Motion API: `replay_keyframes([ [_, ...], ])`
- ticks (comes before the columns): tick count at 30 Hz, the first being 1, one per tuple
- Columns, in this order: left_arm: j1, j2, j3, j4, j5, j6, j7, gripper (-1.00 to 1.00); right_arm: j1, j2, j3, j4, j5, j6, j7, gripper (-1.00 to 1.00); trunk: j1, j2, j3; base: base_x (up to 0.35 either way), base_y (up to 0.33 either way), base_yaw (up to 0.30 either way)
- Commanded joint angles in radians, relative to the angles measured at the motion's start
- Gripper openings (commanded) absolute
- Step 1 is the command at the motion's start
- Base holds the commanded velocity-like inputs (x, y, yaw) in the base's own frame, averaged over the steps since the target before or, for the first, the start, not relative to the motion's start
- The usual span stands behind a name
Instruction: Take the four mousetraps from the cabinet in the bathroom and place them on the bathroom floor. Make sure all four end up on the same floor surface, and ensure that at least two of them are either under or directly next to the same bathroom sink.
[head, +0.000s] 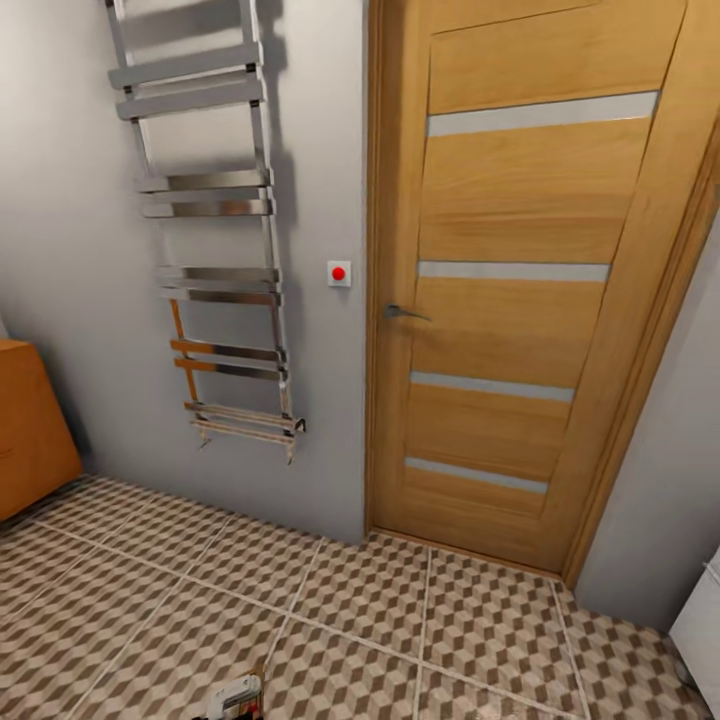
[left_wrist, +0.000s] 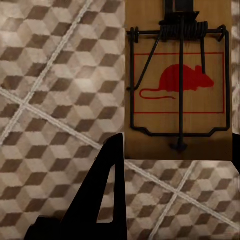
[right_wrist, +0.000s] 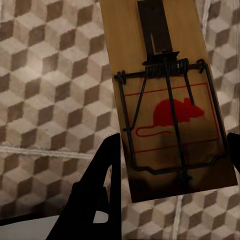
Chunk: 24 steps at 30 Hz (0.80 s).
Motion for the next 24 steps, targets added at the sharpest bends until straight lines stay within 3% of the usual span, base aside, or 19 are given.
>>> replay_keyframes([
  [1,0.0,0.0,-0.008,0.0,0.009,0.004,0.001,-1.0,-0.001,0.0,0.006,0.003,-0.011,-0.006,0.0,-1.0,0.0,-0.001,-0.001,0.0,0.0,-0.298],
  [24,0.008,0.001,-0.008,0.0,0.009,0.003,0.001,-1.0,0.004,0.002,0.006,0.003,-0.011,-0.008,0.0,-1.0,0.0,-0.001,-0.001,0.0,0.0,-0.298],
])
